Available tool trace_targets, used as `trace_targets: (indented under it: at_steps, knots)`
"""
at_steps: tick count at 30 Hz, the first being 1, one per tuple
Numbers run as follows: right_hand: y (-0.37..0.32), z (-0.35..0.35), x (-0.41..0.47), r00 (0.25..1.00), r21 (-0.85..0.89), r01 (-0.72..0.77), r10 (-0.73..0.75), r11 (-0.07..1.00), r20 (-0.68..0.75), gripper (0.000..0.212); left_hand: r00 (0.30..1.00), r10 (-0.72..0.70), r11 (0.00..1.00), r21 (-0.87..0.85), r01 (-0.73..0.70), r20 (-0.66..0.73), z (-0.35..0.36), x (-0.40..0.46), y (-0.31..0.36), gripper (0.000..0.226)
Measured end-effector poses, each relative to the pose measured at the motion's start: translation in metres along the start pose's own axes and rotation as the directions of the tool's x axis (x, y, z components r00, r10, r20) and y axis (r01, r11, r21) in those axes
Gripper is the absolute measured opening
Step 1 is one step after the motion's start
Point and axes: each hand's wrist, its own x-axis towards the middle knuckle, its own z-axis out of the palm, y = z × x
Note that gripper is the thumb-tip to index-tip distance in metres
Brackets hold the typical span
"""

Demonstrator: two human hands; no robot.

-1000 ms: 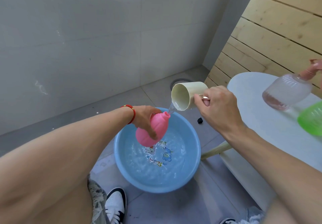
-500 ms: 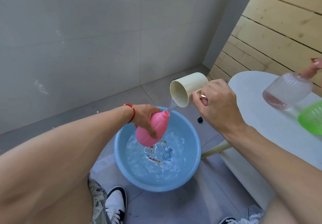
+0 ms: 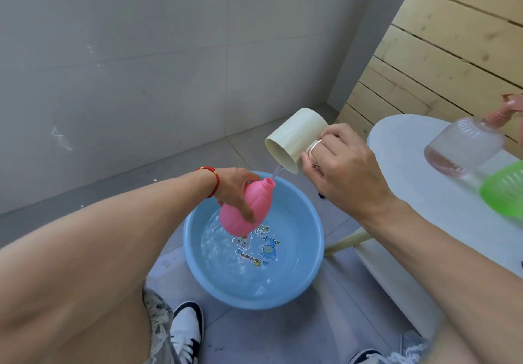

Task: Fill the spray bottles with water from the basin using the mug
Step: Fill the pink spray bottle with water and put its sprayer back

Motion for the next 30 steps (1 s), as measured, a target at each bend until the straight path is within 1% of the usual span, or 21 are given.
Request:
trace_targets:
  at_steps: [2, 4, 5, 6, 7, 9, 10, 11, 13, 14, 16, 20, 22, 25, 28, 30]
  knots:
    - [-0.002, 0.004, -0.001, 0.998, 0.021, -0.051, 0.051, 0.998, 0.022, 0.036, 1.000, -0.004, 1.000, 0.000, 0.004, 0.005, 0.000, 0.000, 0.000, 0.072]
    - [-0.003, 0.007, 0.001, 0.984, 0.070, -0.166, 0.160, 0.984, 0.083, 0.036, 1.000, -0.014, 1.000, -0.011, 0.014, 0.006, -0.002, -0.002, -0.001, 0.077]
    - [-0.003, 0.010, 0.003, 0.958, 0.077, -0.251, 0.236, 0.965, 0.163, 0.037, 1.000, -0.022, 1.000, -0.014, 0.022, 0.004, -0.004, -0.002, -0.001, 0.080]
    - [-0.002, 0.018, 0.004, 0.903, 0.067, -0.353, 0.322, 0.933, 0.284, 0.039, 0.999, -0.032, 0.999, -0.013, 0.032, -0.003, -0.005, -0.003, -0.003, 0.080]
    - [0.001, 0.028, 0.006, 0.819, 0.033, -0.462, 0.413, 0.886, 0.398, 0.039, 0.999, -0.041, 0.999, -0.007, 0.041, -0.012, -0.006, -0.002, -0.004, 0.078]
    - [0.004, 0.053, 0.001, 0.588, -0.042, -0.676, 0.573, 0.736, 0.571, 0.035, 0.998, -0.061, 0.998, 0.010, 0.061, -0.029, -0.007, -0.003, -0.007, 0.073]
    - [0.003, 0.068, -0.006, 0.478, -0.061, -0.751, 0.606, 0.658, 0.636, 0.032, 0.997, -0.071, 0.997, 0.022, 0.072, -0.038, -0.008, -0.002, -0.010, 0.073]
    - [-0.001, 0.081, -0.015, 0.391, -0.077, -0.800, 0.615, 0.595, 0.685, 0.030, 0.996, -0.077, 0.996, 0.034, 0.079, -0.050, -0.008, 0.000, -0.012, 0.075]
    - [-0.017, 0.103, -0.040, 0.266, -0.135, -0.837, 0.611, 0.530, 0.746, 0.028, 0.994, -0.072, 0.994, 0.075, 0.078, -0.086, -0.008, 0.002, -0.017, 0.079]
    - [-0.026, 0.112, -0.055, 0.223, -0.174, -0.831, 0.603, 0.529, 0.766, 0.030, 0.992, -0.064, 0.991, 0.110, 0.076, -0.110, -0.007, 0.002, -0.018, 0.082]
    - [-0.047, 0.128, -0.081, 0.169, -0.251, -0.771, 0.569, 0.585, 0.805, 0.037, 0.987, -0.065, 0.987, 0.134, 0.085, -0.145, -0.006, 0.003, -0.021, 0.085]
    - [-0.080, 0.154, -0.127, 0.157, -0.275, -0.600, 0.448, 0.751, 0.880, 0.034, 0.983, -0.095, 0.989, 0.099, 0.111, -0.154, -0.005, 0.006, -0.027, 0.085]
    - [-0.091, 0.165, -0.146, 0.143, -0.298, -0.525, 0.428, 0.797, 0.892, 0.032, 0.983, -0.100, 0.991, 0.071, 0.112, -0.152, -0.005, 0.008, -0.028, 0.084]
    - [-0.103, 0.178, -0.167, 0.105, -0.373, -0.475, 0.472, 0.797, 0.875, 0.035, 0.985, -0.090, 0.993, 0.061, 0.100, -0.147, -0.003, 0.008, -0.027, 0.085]
    - [-0.115, 0.192, -0.176, 0.073, -0.414, -0.526, 0.524, 0.743, 0.848, 0.039, 0.985, -0.091, 0.994, 0.044, 0.098, -0.146, -0.003, 0.007, -0.027, 0.082]
    - [-0.124, 0.197, -0.178, 0.067, -0.356, -0.542, 0.461, 0.761, 0.885, 0.041, 0.984, -0.100, 0.994, 0.026, 0.105, -0.147, -0.004, 0.007, -0.027, 0.078]
